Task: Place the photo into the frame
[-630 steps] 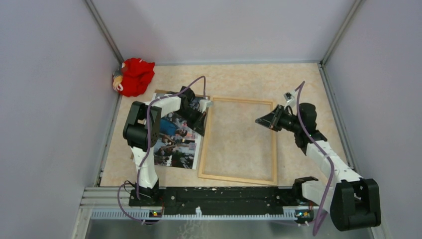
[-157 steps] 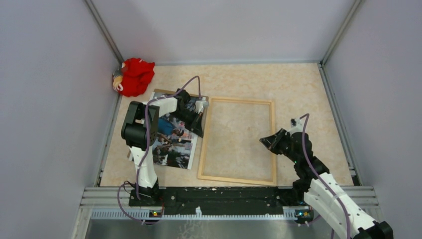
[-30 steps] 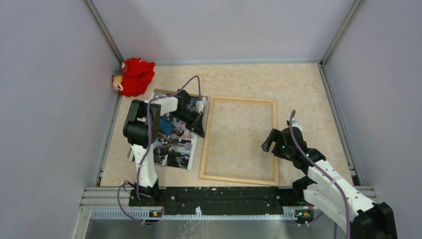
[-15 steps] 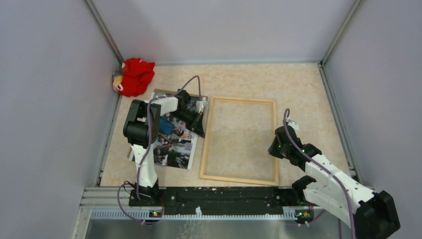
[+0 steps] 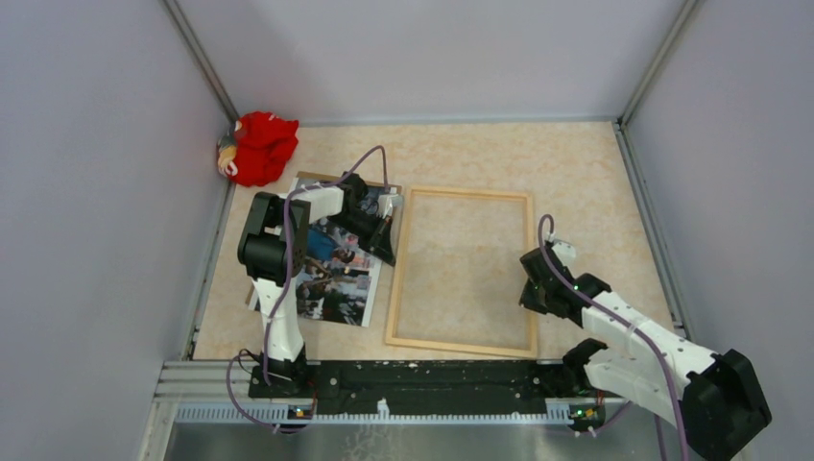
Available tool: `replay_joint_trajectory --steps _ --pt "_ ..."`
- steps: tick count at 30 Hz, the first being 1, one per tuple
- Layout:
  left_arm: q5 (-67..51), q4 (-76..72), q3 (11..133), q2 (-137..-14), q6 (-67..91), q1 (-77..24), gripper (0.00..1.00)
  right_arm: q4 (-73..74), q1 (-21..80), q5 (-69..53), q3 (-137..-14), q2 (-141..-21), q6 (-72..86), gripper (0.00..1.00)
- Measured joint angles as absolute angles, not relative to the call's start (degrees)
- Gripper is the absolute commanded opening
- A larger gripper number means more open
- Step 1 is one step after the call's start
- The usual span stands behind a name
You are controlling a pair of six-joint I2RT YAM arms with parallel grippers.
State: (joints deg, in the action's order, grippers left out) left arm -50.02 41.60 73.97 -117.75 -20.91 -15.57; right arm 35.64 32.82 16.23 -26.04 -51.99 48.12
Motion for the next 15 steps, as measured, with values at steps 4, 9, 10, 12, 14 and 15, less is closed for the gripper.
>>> replay_joint_trajectory --steps 4,9,10,12,14,15 --pt "-50.0 41.63 74.0 -117.8 -20.91 -15.57 0.0 35.24 33.21 16.51 -26.04 -52.93 48.64 0.0" --pt "-50.11 41.76 74.11 -117.93 -20.91 -15.57 0.0 33.69 33.82 16.53 -26.02 -54.98 49.12 0.0" --pt "-50.11 41.76 74.11 -117.93 -20.91 -15.57 0.0 33.34 34.0 16.56 -26.02 -55.51 49.15 0.0" --pt "-50.11 41.76 74.11 -117.93 -20.91 -15.57 0.0 32.64 34.13 16.58 -26.04 -56.4 49.19 0.0" --pt "-50.11 41.76 74.11 -117.93 -20.91 -15.57 0.0 32.4 34.28 16.73 -26.04 -56.93 49.32 0.0" --pt "-50.11 41.76 74.11 -117.93 -20.91 -15.57 0.0 32.36 34.35 16.82 -26.04 -57.01 49.34 0.0"
